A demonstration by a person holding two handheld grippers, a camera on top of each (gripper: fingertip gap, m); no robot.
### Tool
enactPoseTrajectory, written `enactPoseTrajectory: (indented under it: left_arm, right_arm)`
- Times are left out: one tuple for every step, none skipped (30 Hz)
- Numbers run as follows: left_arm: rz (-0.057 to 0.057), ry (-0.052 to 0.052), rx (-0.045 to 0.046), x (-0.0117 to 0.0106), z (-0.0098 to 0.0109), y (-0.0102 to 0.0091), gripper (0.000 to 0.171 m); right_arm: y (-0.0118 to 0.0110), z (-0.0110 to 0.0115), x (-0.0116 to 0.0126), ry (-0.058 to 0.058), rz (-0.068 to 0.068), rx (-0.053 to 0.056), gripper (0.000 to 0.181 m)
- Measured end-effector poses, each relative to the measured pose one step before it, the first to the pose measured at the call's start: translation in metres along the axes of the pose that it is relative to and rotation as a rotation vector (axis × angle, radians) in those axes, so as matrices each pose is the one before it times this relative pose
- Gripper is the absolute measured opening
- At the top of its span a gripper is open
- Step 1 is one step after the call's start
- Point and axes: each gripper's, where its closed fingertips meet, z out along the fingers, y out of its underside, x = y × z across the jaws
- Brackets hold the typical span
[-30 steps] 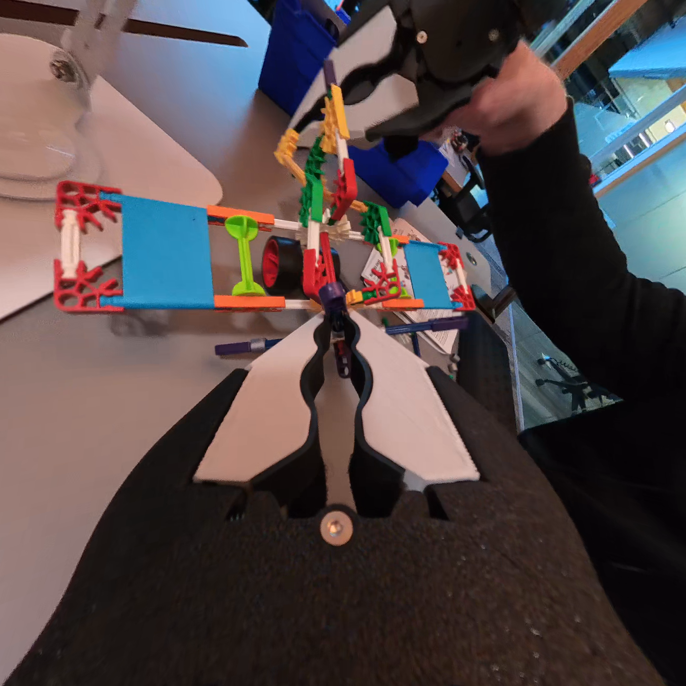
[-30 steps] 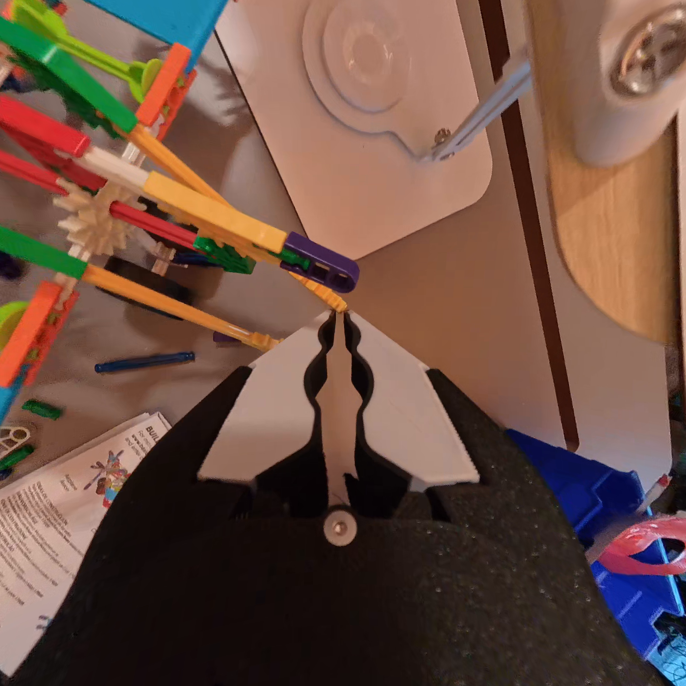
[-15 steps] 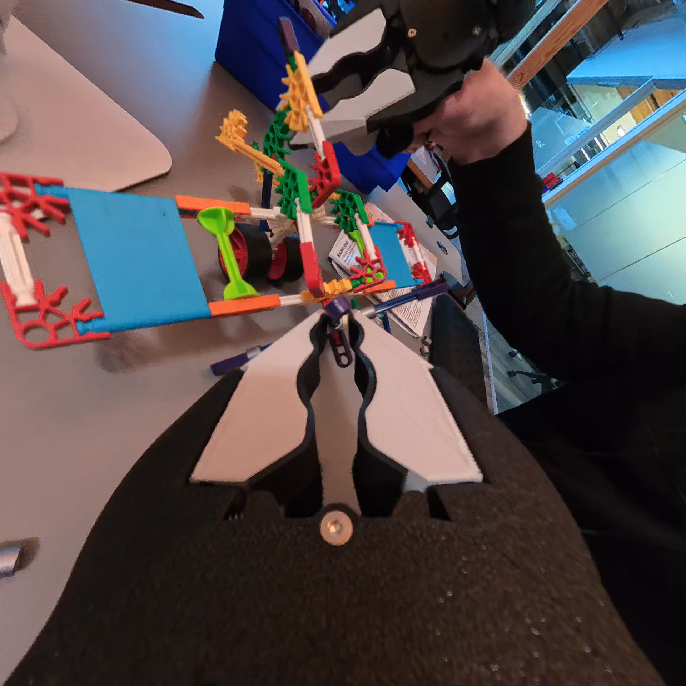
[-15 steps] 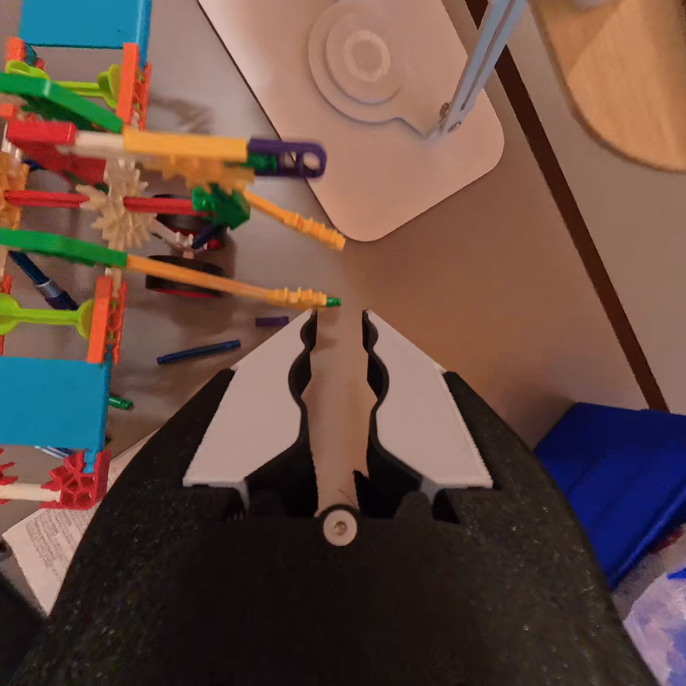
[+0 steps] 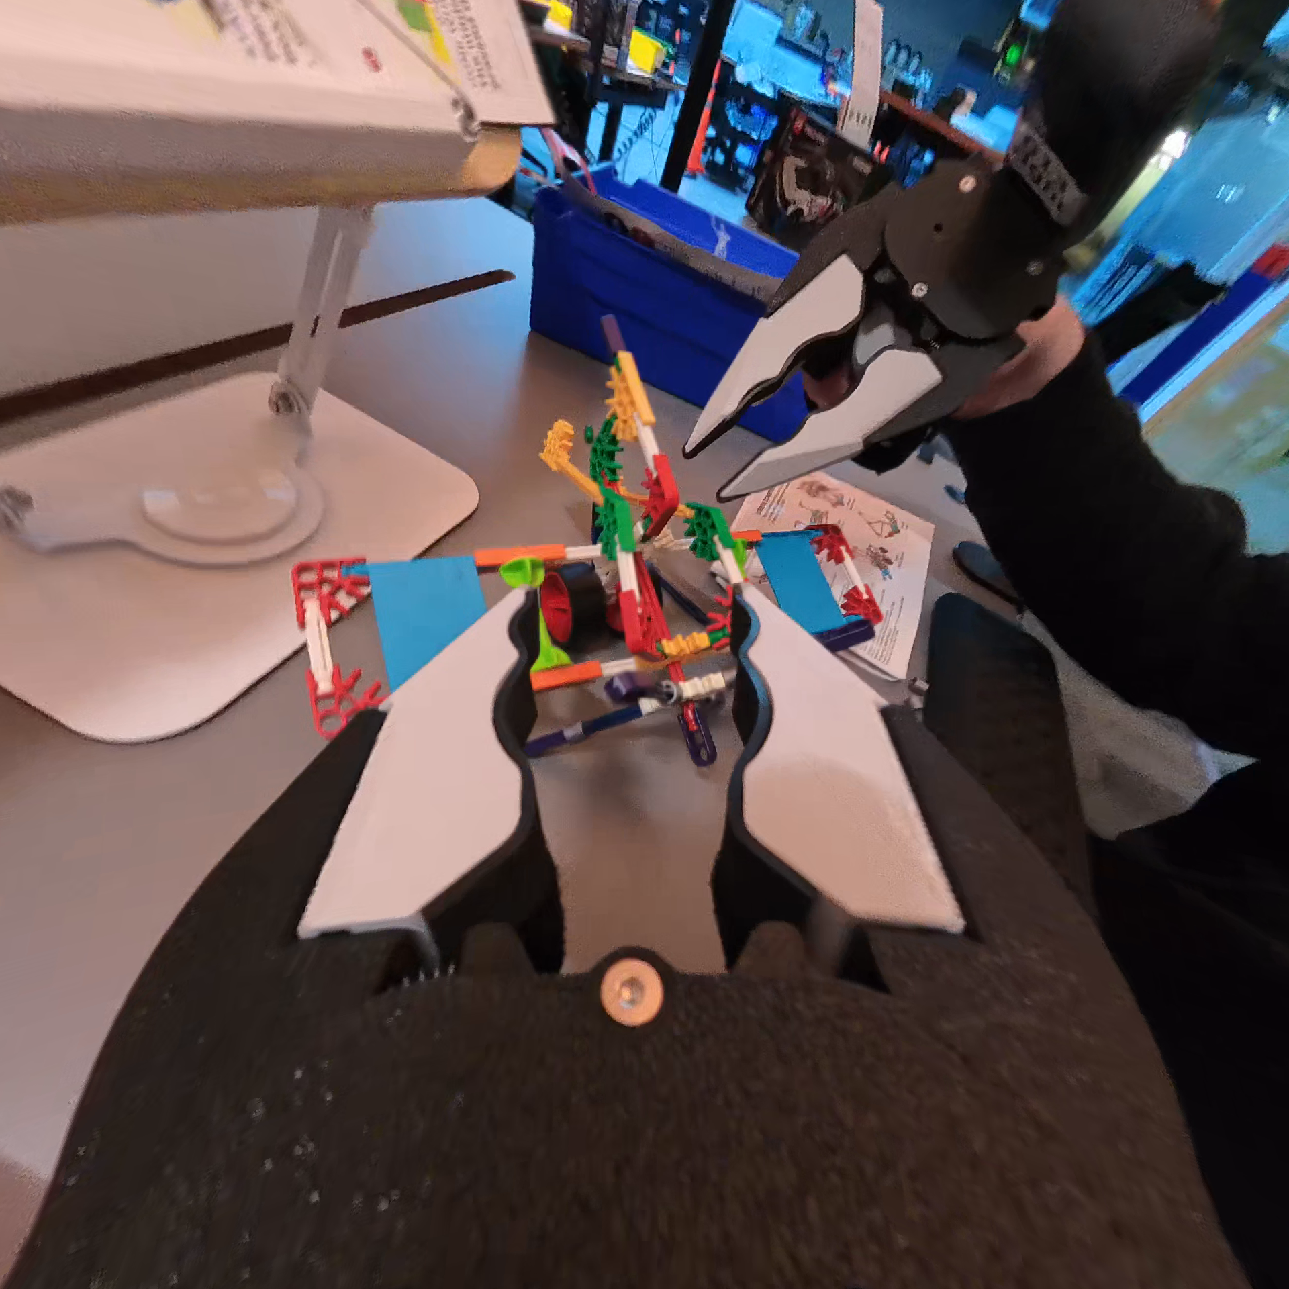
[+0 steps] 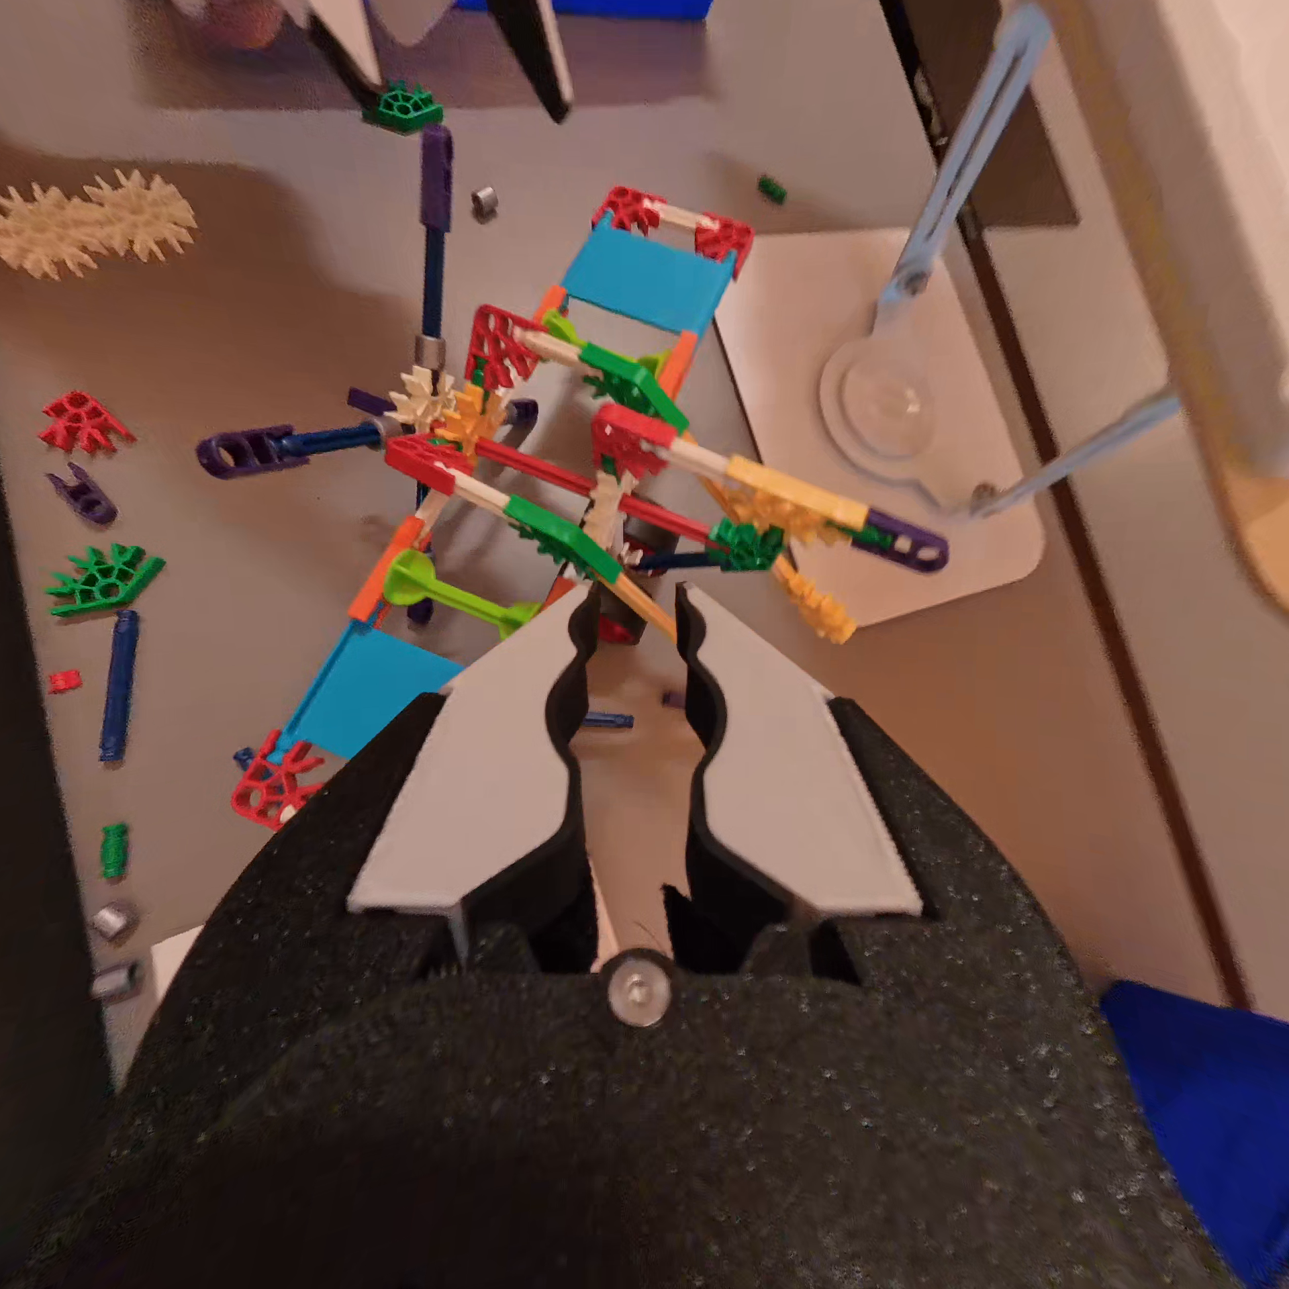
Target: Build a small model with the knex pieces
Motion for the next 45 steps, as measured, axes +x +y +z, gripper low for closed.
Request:
enactPoseTrajectory:
  left_arm:
    - [0.0255, -0.0094, -0.02487, 0.00131, 0.00500, -0.00217, 0.053]
    - [0.0225, -0.0149, -0.03424, 0.00006, 0.00667, -0.00050, 0.053]
    - [0.0181, -0.0223, -0.04148, -0.00192, 0.00777, 0.00142, 0.051]
    - [0.0149, -0.0280, -0.03864, -0.00424, 0.00842, 0.00141, 0.050]
    - [0.0093, -0.0206, -0.03210, -0.00436, 0.00848, 0.00105, 0.051]
    - [0.0057, 0.0048, -0.02243, -0.00092, 0.00741, -0.00025, 0.051]
    - [-0.0035, 0.0190, -0.02085, 0.00097, 0.00634, 0.00027, 0.049]
    - [-0.0159, 0.0017, -0.03303, -0.00246, 0.00572, 0.00292, 0.048]
    - [-0.0040, -0.0051, -0.04500, -0.00322, 0.00556, 0.00533, 0.048]
    - [0.0045, -0.0066, -0.02985, -0.00276, 0.00496, 0.00340, 0.046]
    - [0.0123, 0.0063, -0.00414, 0.00033, 0.00376, 0.00014, 0.035]
    - [0.0052, 0.0160, -0.00683, 0.00212, 0.00297, 0.00055, 0.023]
    - [0.0037, 0.0107, -0.00930, 0.00143, 0.00249, 0.00047, 0.016]
    - [0.0171, -0.0045, -0.00284, 0.00000, 0.00135, -0.00046, 0.010]
    - [0.0110, -0.0126, -0.00517, -0.00126, 0.00063, -0.00001, 0.008]
    - [0.0008, -0.0075, -0.01043, -0.00126, 0.00039, 0.00064, 0.008]
    - [-0.0009, -0.0023, 0.00008, -0.00096, -0.00025, -0.00062, 0.007]
    - [-0.0127, 0.0143, 0.00572, 0.00054, -0.00023, -0.00086, 0.007]
    - [-0.0219, 0.0270, 0.00267, 0.00151, 0.00000, -0.00013, 0.006]
    - [-0.0209, 0.0192, 0.00581, 0.00003, -0.00008, -0.00042, 0.006]
    - [-0.0135, 0.0105, 0.00966, -0.00122, -0.00010, -0.00054, 0.006]
    - [-0.0254, 0.0325, 0.00917, 0.00187, 0.00006, 0.00004, 0.006]
    - [-0.0448, 0.0430, 0.01348, 0.00224, -0.00007, -0.00022, 0.006]
    - [-0.0402, 0.0386, 0.02351, 0.00084, -0.00068, -0.00139, 0.006]
    - [-0.0405, 0.0392, 0.02211, 0.00049, -0.00093, -0.00126, 0.006]
    - [-0.0422, 0.0433, 0.01325, 0.00159, -0.00084, -0.00031, 0.006]
    - [-0.0261, 0.0280, 0.01005, 0.00058, -0.00072, -0.00008, 0.006]
    - [-0.0260, 0.0218, 0.01154, 0.00000, -0.00088, -0.00067, 0.006]
    - [-0.0304, 0.0341, 0.01378, 0.00137, -0.00098, -0.00099, 0.006]
    - [-0.0300, 0.0342, 0.01459, 0.00081, -0.00102, -0.00085, 0.006]
    - [-0.0237, 0.0223, 0.01879, -0.00086, -0.00118, -0.00138, 0.006]
    - [-0.0047, 0.0160, 0.01388, 0.00001, -0.00074, -0.00103, 0.007]
    - [0.0173, 0.0047, 0.00154, 0.00087, -0.00040, -0.00005, 0.009]
    - [0.0160, -0.0124, 0.00423, 0.00003, -0.00111, -0.00101, 0.011]
    - [0.0270, -0.0154, 0.01264, 0.00125, -0.00195, -0.00329, 0.015]
    - [0.0574, -0.0310, -0.00204, 0.00114, -0.00178, -0.00188, 0.021]
    - [0.0686, -0.0591, -0.01889, -0.00170, -0.00183, 0.00033, 0.025]
    - [0.0623, -0.0560, -0.01241, -0.00088, -0.00254, -0.00057, 0.025]
    - [0.0626, -0.0329, -0.00327, 0.00269, -0.00273, -0.00156, 0.027]
    - [0.0688, -0.0476, -0.00413, 0.00089, -0.00304, -0.00116, 0.028]
    - [0.0529, -0.0878, -0.02206, -0.00658, -0.00382, 0.00169, 0.027]
    - [0.0517, -0.0781, -0.04634, -0.00664, -0.00281, 0.00528, 0.029]
    - [0.0574, -0.0369, -0.03053, -0.00029, -0.00188, 0.00352, 0.030]
    - [0.0471, -0.0146, -0.00486, 0.00365, -0.00179, -0.00057, 0.030]
    - [0.0396, -0.0204, -0.02623, 0.00248, -0.00082, 0.00186, 0.029]
  right_arm:
    - [-0.00439, 0.00038, -0.00214, 0.0150, -0.0403, -0.0014, 0.020]
    - [-0.00337, 0.00161, -0.00304, 0.0077, -0.0420, -0.0063, 0.019]
    - [-0.00264, 0.00272, -0.00227, 0.0128, -0.0448, -0.0099, 0.018]
    - [0.00010, 0.00346, -0.00135, 0.0161, -0.0428, -0.0230, 0.012]
    - [0.00306, 0.00368, -0.00073, 0.0171, -0.0412, -0.0382, 0.012]
    - [0.00332, 0.00325, -0.00010, 0.0200, -0.0386, -0.0350, 0.012]
    - [0.00118, 0.00216, -0.00051, 0.0148, -0.0300, -0.0172, 0.012]
    - [-0.00028, 0.00076, -0.00090, 0.0057, -0.0158, -0.0043, 0.012]
    - [-0.00042, 0.00014, -0.00095, -0.0018, -0.0004, 0.0010, 0.012]
    - [-0.00135, -0.00045, -0.00057, -0.0065, 0.0090, 0.0105, 0.012]
    - [-0.00179, -0.00016, 0.00031, -0.0070, 0.0130, 0.0167, 0.013]
    - [-0.00184, 0.00030, 0.00017, -0.0088, 0.0127, 0.0165, 0.013]
    - [-0.00133, 0.00060, -0.00133, -0.0141, 0.0022, 0.0102, 0.013]
    - [-0.00135, 0.00099, -0.00171, -0.0113, -0.0121, 0.0057, 0.013]
    - [-0.00166, 0.00120, -0.00073, -0.0018, -0.0170, 0.0037, 0.014]
    - [-0.00162, 0.00112, 0.00063, 0.0069, -0.0150, 0.0015, 0.013]
    - [-0.00063, 0.00088, 0.00152, 0.0139, -0.0176, -0.0036, 0.013]
    - [0.00022, 0.00045, 0.00103, 0.0152, -0.0223, -0.0074, 0.012]
    - [0.00051, 0.00002, 0.00021, 0.0153, -0.0216, -0.0072, 0.012]
    - [-0.00040, -0.00016, 0.00043, 0.0256, -0.0239, -0.0018, 0.011]
    - [-0.00010, 0.00006, -0.00010, 0.0311, -0.0260, -0.0013, 0.011]
    - [0.00059, -0.00011, -0.00153, 0.0249, -0.0269, -0.0050, 0.011]
    - [0.00054, -0.00111, -0.00029, 0.0344, -0.0379, -0.0074, 0.011]
    - [0.00021, -0.00117, 0.00171, 0.0532, -0.0428, -0.0105, 0.010]
    - [-0.00087, -0.00071, 0.00063, 0.0458, -0.0336, -0.0082, 0.010]
    - [-0.00153, -0.00040, -0.00066, 0.0371, -0.0310, -0.0042, 0.010]
    - [-0.00186, -0.00039, 0.00003, 0.0438, -0.0373, -0.0030, 0.010]
    - [-0.00171, -0.00042, 0.00181, 0.0557, -0.0369, -0.0012, 0.010]
    - [-0.00150, -0.00033, 0.00153, 0.0535, -0.0317, -0.0011, 0.010]
    - [-0.00076, -0.00027, 0.00012, 0.0424, -0.0303, -0.0035, 0.010]
    - [0.00048, -0.00010, -0.00045, 0.0331, -0.0241, -0.0086, 0.010]
    - [0.00151, 0.00008, -0.00088, 0.0196, -0.0083, -0.0107, 0.010]
    - [0.00164, 0.00008, -0.00167, 0.0025, 0.0099, -0.0055, 0.010]
    - [0.00117, -0.00021, -0.00068, -0.0026, 0.0253, 0.0045, 0.009]
    - [0.00179, -0.00004, 0.00005, -0.0095, 0.0383, 0.0055, 0.010]
    - [0.00269, -0.00009, -0.00005, -0.0171, 0.0364, 0.0006, 0.010]
    - [0.00226, -0.00024, 0.00008, -0.0147, 0.0172, -0.0004, 0.010]
    - [0.00132, -0.00040, 0.00059, -0.0075, 0.0015, -0.0007, 0.012]
    - [-0.00070, -0.00062, -0.00012, -0.0115, 0.0001, 0.0064, 0.015]
    - [-0.00270, -0.00115, -0.00211, -0.0257, 0.0050, 0.0164, 0.016]
    - [-0.00312, -0.00150, -0.00273, -0.0319, 0.0087, 0.0177, 0.016]
    - [-0.00233, -0.00130, -0.00006, -0.0181, 0.0116, 0.0119, 0.016]
    - [-0.00166, -0.00199, 0.00227, -0.0110, 0.0190, 0.0121, 0.016]
    - [-0.00177, -0.00313, 0.00390, -0.0117, 0.0318, 0.0190, 0.016]
    - [-0.00125, -0.00327, 0.00552, -0.0134, 0.0466, 0.0190, 0.015]
